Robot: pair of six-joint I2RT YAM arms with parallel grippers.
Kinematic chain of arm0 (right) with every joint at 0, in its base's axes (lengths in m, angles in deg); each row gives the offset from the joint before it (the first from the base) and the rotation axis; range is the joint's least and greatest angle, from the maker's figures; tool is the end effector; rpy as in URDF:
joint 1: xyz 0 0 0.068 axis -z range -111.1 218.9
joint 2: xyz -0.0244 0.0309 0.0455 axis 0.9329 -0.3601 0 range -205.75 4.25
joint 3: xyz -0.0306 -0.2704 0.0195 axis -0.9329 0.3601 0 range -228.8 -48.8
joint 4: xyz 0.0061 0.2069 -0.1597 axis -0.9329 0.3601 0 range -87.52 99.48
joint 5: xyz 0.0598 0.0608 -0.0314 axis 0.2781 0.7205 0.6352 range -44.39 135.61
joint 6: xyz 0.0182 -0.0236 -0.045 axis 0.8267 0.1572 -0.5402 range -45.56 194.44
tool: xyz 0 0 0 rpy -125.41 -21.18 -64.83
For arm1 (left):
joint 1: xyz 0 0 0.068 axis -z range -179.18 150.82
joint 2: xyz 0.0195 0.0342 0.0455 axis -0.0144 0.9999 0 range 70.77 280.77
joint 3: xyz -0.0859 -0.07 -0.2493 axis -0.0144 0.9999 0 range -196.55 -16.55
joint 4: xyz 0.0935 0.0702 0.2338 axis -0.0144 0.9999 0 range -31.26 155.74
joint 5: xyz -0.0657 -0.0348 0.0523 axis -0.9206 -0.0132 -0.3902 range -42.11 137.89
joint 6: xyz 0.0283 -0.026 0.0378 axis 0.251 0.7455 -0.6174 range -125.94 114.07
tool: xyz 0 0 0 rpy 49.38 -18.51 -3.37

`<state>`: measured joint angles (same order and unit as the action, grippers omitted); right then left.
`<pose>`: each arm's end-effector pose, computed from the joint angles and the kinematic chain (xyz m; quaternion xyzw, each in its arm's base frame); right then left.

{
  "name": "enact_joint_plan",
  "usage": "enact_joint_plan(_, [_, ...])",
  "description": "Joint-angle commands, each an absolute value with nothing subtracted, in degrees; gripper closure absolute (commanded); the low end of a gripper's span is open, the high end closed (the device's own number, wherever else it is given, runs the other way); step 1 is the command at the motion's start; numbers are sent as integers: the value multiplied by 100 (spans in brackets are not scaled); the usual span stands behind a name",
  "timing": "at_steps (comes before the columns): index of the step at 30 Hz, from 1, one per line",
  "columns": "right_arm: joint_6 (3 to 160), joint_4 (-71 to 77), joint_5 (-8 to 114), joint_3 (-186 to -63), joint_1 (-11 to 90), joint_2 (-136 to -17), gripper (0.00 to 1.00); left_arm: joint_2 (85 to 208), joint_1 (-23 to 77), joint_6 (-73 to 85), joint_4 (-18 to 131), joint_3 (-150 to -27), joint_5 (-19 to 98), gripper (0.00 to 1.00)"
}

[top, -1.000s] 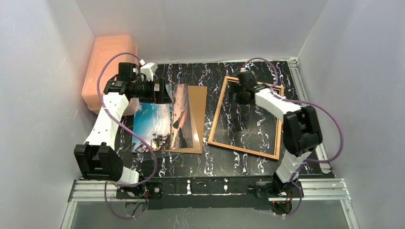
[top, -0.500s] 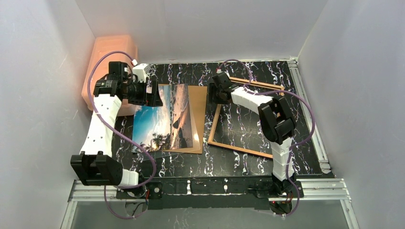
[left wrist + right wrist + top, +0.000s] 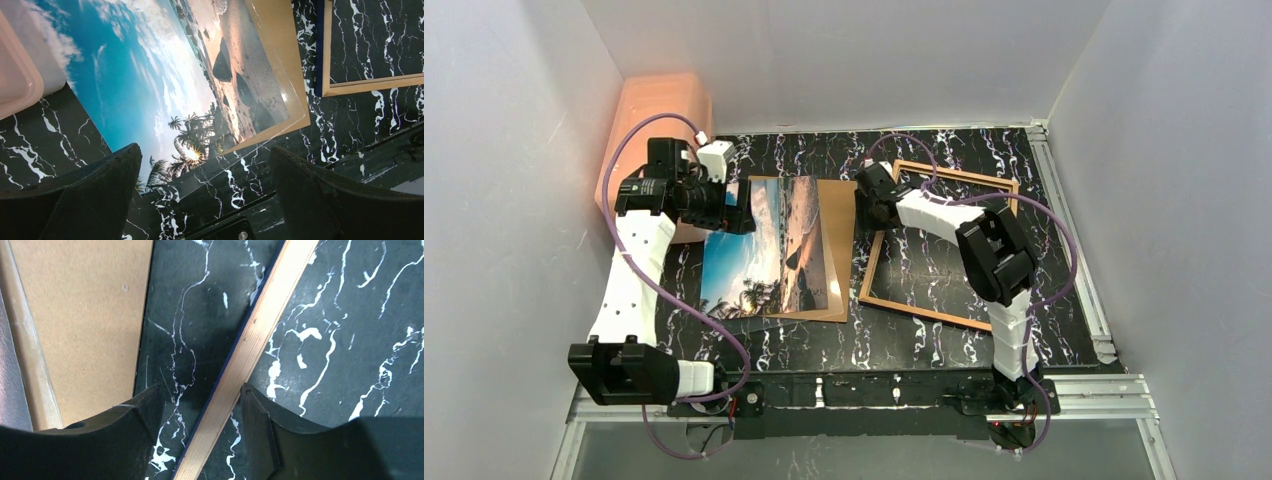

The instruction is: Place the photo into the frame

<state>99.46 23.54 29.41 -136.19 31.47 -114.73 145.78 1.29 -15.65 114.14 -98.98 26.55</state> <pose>0.3663 0.2678 0.1812 -0.0565 0.9373 0.0502 0.3404 0.2585 -0.0149 0.3801 0.1475 0.9079 -0.1439 0.3652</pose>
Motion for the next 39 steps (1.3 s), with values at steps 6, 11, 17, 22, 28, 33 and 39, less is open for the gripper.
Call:
enact_joint_plan(6, [9487,2325,3066,-13441,3058,-11232,61,14679,-210,-1876,11618,-9646,3063,1])
enact_joint_plan(11, [9143,2191,3194,-13027,3053,-10940,66,14719,-287,-2159,11527,-9304,3271,2])
enact_joint_plan(17, [8847,2079,3544,-12623,3042,-10644,72,14739,-291,-2275,11495,-9115,3441,2])
enact_joint_plan(22, [8599,2085,3750,-12335,2981,-10441,73,14705,-304,-2366,11484,-8967,3472,2])
enact_joint_plan(28, [8747,2004,3904,-12443,2900,-10563,70,14735,-303,-2368,11428,-8790,3395,1])
enact_joint_plan(33, [9114,2234,3587,-12990,2829,-10709,57,14739,-304,-2631,11258,-8456,3602,1])
enact_joint_plan(39, [9431,2468,3146,-13023,2814,-10071,40,14888,-332,-3146,11166,-8262,4031,1])
